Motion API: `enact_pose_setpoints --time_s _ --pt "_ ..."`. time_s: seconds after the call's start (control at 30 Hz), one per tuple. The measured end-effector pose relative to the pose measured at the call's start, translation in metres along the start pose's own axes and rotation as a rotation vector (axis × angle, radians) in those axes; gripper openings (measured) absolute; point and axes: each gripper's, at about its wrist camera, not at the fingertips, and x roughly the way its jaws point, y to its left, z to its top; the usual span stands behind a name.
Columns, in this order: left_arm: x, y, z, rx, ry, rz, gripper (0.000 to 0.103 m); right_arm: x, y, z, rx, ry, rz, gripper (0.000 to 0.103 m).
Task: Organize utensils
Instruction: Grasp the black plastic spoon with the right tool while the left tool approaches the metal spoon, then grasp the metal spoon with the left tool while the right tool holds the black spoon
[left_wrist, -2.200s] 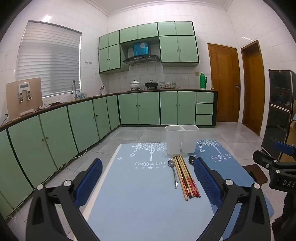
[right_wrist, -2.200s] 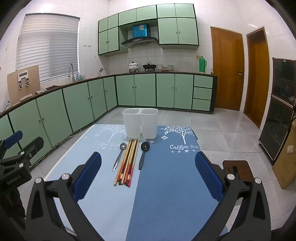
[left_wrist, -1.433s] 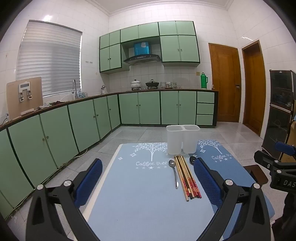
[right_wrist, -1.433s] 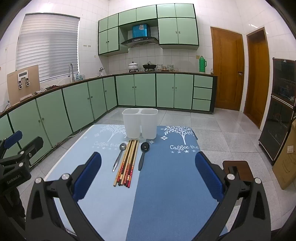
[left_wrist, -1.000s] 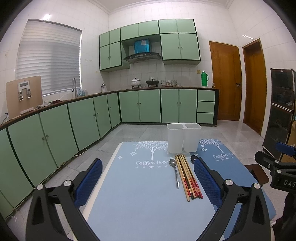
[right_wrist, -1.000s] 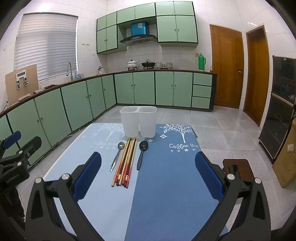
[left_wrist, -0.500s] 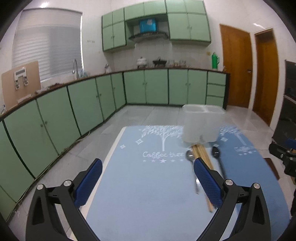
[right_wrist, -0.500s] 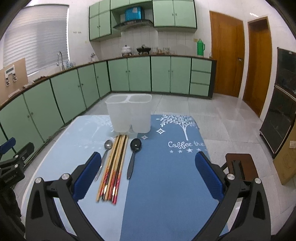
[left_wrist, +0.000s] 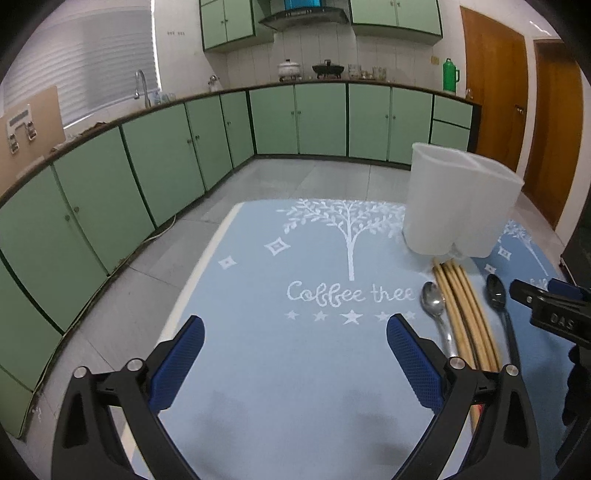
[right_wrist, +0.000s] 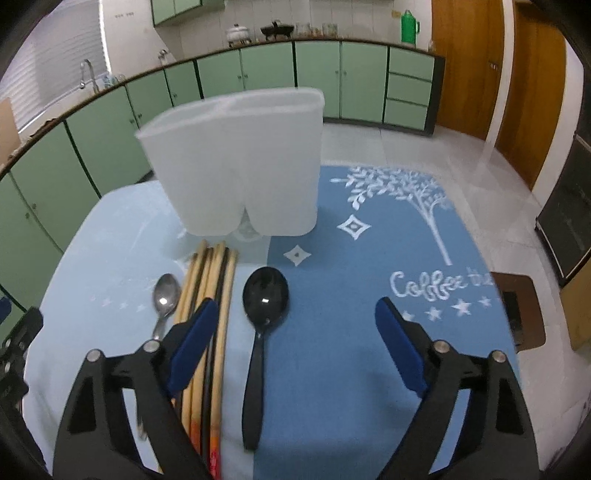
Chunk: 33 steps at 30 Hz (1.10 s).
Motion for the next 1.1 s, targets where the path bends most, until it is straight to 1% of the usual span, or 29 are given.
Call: enact_pose_setpoints --time_s 0.13,0.23,0.3,0.33,0.37,0.43,0.47,0.5,0.6,0.77,0.93,1.1 --pt "0.015 -0.001 0.002 -0.003 0.014 -0.010 0.097 0.017 0.006 0.003 -0.020 0.027 0.000 0.076" --pt "0.026 -0.002 0.003 -0.009 0.038 -0.015 0.096 0.029 0.012 0.003 -0.039 0.050 -0.007 0.069" --pt "0.031 -0.004 0.003 -0.014 0.052 -0.023 0.096 0.035 0.014 0.002 -0.042 0.069 -0.010 0.058" --pt "0.034 -0.005 0.003 -0.012 0.058 -0.025 0.096 0.039 0.014 0.001 -0.042 0.081 0.001 0.054" --pt "0.036 -0.007 0.003 -0.007 0.062 -0.027 0.096 0.039 0.015 0.001 -0.044 0.075 0.004 0.053" --pt "0.041 -0.012 0.004 0.003 0.068 -0.039 0.096 0.040 0.018 0.002 -0.069 0.065 0.009 0.046" --pt "0.044 -0.015 0.005 0.008 0.073 -0.045 0.096 0.039 0.021 0.002 -0.084 0.062 0.021 0.038" --pt "0.046 -0.019 0.006 0.014 0.078 -0.053 0.096 0.038 0.023 0.002 -0.091 0.061 0.027 0.034" --pt "0.054 -0.032 0.008 0.029 0.094 -0.093 0.096 0.037 0.021 0.002 -0.093 0.061 0.045 0.034" --pt "0.065 -0.056 0.008 0.050 0.142 -0.186 0.096 0.031 -0.003 0.005 -0.060 0.060 0.068 0.034" --pt "0.071 -0.077 0.007 0.093 0.150 -0.204 0.096 0.032 -0.019 0.008 -0.059 0.057 0.066 0.034" --pt "0.085 -0.086 0.002 0.119 0.182 -0.167 0.096 0.035 -0.032 0.006 -0.049 0.057 0.077 0.034"
